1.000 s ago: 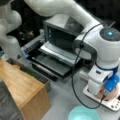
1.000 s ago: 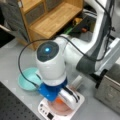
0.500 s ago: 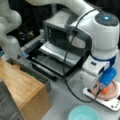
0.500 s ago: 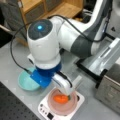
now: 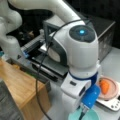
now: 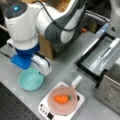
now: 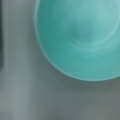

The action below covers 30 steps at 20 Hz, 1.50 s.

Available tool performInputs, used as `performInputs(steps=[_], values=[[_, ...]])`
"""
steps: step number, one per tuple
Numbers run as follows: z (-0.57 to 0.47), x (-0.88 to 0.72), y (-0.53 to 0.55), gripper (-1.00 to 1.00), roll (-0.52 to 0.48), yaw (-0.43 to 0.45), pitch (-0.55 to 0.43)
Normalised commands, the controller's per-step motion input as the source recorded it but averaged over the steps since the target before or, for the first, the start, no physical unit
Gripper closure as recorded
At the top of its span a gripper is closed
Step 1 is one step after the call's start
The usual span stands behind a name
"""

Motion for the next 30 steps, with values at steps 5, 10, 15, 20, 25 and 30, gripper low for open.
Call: performInputs(steps=[5,10,15,20,25,30], values=[[0.02,0.39,-0.6,-1.0,0.148,0.123,0.062],[-0.05,0.41,-0.32,-1.0,0.105,0.04,0.099],[-0.17,0.34,-0.08,-1.0,0.112,0.01,0.087],[-0.2,0.22,-0.04,-1.0,0.114,-0.008,0.012],[-0.23,0.12,-0.05,-1.0,0.13,-0.011,-0.03],[-0.28,0.05,-0.04,-1.0,0.149,-0.029,-0.054]])
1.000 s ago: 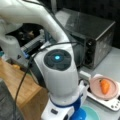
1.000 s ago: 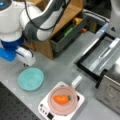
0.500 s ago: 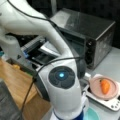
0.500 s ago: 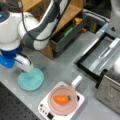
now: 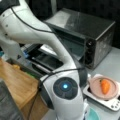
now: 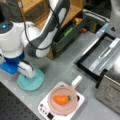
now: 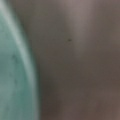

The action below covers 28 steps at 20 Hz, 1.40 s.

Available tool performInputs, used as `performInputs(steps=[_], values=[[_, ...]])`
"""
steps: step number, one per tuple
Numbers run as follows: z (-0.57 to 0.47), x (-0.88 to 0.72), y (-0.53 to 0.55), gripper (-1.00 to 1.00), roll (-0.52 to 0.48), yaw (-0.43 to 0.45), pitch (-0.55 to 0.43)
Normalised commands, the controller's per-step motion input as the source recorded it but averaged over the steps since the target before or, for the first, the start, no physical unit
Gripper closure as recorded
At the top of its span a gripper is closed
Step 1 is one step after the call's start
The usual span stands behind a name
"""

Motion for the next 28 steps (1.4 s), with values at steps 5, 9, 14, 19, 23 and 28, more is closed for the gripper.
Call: performInputs(steps=[5,9,14,19,23,28], values=[[-0.17,-0.05,-0.01,1.0,0.14,-0.051,-0.069],[-0.02,-0.08,0.02,1.0,0.139,-0.075,-0.072],[0.0,-0.11,0.05,1.0,0.102,-0.088,-0.088],[-0.02,-0.09,0.06,1.0,0.087,-0.092,-0.101],[-0.02,-0.07,0.09,1.0,0.083,-0.102,-0.096],[-0.01,-0.05,0.1,1.0,0.07,-0.114,-0.095]])
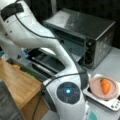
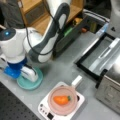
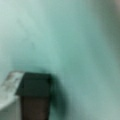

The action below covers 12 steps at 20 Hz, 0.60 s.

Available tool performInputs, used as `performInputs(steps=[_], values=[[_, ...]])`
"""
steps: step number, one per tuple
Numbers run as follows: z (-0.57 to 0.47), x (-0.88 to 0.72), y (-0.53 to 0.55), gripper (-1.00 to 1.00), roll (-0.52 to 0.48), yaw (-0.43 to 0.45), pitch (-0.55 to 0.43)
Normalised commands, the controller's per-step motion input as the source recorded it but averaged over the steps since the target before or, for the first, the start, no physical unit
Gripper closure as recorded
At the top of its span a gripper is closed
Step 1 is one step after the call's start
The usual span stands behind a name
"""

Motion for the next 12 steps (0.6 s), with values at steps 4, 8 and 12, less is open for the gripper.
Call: performInputs(steps=[4,8,12], values=[[0.01,-0.06,0.09,1.0,0.06,-0.129,-0.07],[0.12,-0.08,0.12,1.0,0.073,-0.137,-0.024],[0.22,-0.06,0.15,1.0,0.095,-0.146,-0.009]])
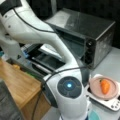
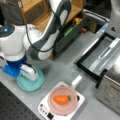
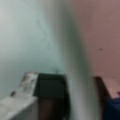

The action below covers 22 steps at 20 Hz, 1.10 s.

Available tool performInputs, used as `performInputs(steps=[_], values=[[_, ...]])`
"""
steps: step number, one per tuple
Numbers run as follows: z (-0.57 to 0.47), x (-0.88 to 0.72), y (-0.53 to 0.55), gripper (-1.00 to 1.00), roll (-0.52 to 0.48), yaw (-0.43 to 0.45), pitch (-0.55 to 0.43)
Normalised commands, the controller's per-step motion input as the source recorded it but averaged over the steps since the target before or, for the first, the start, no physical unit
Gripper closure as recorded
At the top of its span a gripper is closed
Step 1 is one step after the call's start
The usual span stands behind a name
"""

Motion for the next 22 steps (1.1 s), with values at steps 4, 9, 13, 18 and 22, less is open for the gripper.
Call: performInputs(steps=[4,9,13,18,22], values=[[0.41,-0.03,0.21,1.0,0.142,-0.155,-0.013],[0.5,-0.03,0.22,1.0,0.343,-0.098,0.003],[0.31,-0.07,0.11,1.0,0.383,-0.055,0.026],[0.13,-0.13,0.06,1.0,0.327,-0.028,0.025],[0.11,-0.34,0.29,1.0,0.277,-0.063,0.004]])
